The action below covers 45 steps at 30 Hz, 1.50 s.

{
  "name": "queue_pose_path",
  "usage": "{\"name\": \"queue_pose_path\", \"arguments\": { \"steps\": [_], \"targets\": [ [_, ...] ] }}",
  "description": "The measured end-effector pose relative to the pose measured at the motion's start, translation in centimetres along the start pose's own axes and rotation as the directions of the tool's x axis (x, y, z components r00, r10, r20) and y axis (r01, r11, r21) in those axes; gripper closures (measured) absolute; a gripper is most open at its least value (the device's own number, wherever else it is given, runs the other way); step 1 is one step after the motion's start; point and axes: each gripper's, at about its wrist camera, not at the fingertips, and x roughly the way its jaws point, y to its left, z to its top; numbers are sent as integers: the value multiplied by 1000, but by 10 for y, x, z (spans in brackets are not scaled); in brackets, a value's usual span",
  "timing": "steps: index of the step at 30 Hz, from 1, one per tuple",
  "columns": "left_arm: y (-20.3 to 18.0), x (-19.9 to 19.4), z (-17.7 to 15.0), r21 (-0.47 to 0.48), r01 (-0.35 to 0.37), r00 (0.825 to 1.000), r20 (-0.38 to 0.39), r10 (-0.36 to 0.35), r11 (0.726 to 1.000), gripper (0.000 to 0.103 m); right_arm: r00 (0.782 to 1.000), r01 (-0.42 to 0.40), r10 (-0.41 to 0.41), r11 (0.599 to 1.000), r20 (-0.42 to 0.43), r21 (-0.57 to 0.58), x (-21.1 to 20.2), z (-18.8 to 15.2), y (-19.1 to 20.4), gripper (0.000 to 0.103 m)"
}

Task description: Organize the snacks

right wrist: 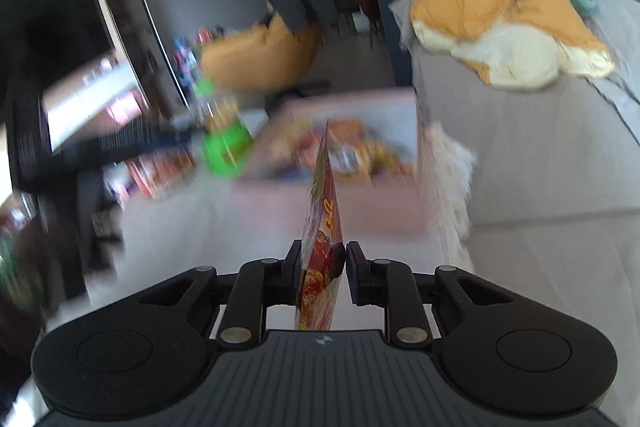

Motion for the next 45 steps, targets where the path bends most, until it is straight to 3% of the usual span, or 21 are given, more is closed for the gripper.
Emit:
{"name": "queue_pose_path", "arguments": {
  "steps": [5, 7, 8, 10, 15, 20, 23, 26, 27, 30, 33, 38, 45],
  "targets": [
    [9, 0, 2, 22, -37, 999, -22, 37, 999, 46, 987, -86, 72, 992, 144, 96, 32, 90, 16, 79],
    [14, -7, -2, 33, -48, 998, -29, 49, 998, 46, 989, 13, -25, 996, 145, 86, 56, 104, 19, 46],
    [15, -11, -5, 47, -55, 998, -32, 56, 997, 46, 985, 78, -88, 994, 147, 76, 67, 103, 20, 43],
    [16, -19, -15, 87, -73, 996, -46, 77, 994, 46, 981, 153, -160, 986, 110, 66, 79, 90, 15, 43],
    [1, -33, -53, 157, -78, 990, -100, 94, 985, 46, 979, 203, -203, 979, 27, -3, 73, 17, 9, 43],
    [-33, -57, -98, 289, -121, 984, -92, 154, 950, 45, 971, 223, -228, 972, -67, -74, 57, -58, 27, 35],
    [-39, -67, -117, 236, -156, 978, -98, 184, 959, 45, 959, 245, -253, 966, -125, -79, 53, -101, 41, 34],
    [-44, -64, -133, 227, -166, 972, -124, 198, 959, 45, 959, 223, -230, 973, -168, -59, 58, -128, 48, 31],
    [-46, -60, -137, 234, -173, 969, -135, 209, 957, 45, 959, 241, -250, 967, -130, -83, 57, -134, 52, 28],
    [-47, -47, -145, 238, -202, 959, -150, 242, 950, 45, 943, 293, -310, 946, -121, -138, 64, -139, 58, 21],
    [-56, -45, -149, 291, -242, 949, -128, 288, 926, 44, 932, 326, -337, 940, -134, -95, 66, -139, 50, 5],
    [-54, -48, -149, 275, -235, 951, -131, 279, 932, 45, 928, 341, -350, 936, -127, -85, 67, -138, 49, 4],
    [-61, -47, -151, 286, -276, 939, -125, 321, 918, 45, 935, 342, -347, 937, -75, -73, 56, -150, 49, 3]
  ]
}}
